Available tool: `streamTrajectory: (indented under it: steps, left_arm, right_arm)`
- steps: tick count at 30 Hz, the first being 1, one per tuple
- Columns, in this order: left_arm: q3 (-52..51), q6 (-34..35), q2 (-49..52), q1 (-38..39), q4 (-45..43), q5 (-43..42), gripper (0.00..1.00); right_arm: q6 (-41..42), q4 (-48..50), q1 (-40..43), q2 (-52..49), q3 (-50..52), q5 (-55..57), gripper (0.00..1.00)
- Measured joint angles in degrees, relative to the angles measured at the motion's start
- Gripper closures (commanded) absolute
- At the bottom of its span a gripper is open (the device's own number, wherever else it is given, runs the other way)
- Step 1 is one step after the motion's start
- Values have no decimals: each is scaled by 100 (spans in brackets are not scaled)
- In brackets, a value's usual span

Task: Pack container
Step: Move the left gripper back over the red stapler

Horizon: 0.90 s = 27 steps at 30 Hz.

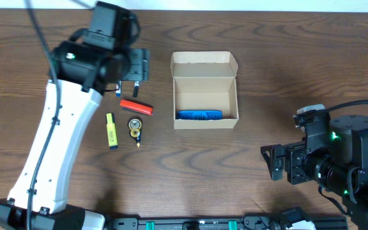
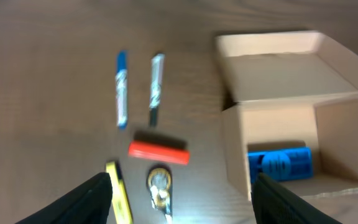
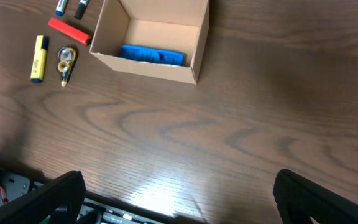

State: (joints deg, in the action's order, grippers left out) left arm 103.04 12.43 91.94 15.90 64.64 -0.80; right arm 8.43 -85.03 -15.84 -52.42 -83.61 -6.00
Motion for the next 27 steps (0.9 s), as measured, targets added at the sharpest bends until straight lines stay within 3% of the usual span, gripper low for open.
streamTrajectory:
  steps: [3,9,16,27]
  left_arm:
    - [-321,778,-2,-308,-72,0,3]
    - [-1606,2393,50,-538,-977,-122,5]
    - [-2479,3163,66,-496,-1851,-398,5]
    - [-2887,4710,280,-256,-1871,-463,3]
  right_arm:
    - [0,2,0,-2,0,0,1]
    - [2,-2,0,-2,2,0,1]
    - [2,0,0,0,2,0,1]
    - [0,0,0,-2,2,-2,1]
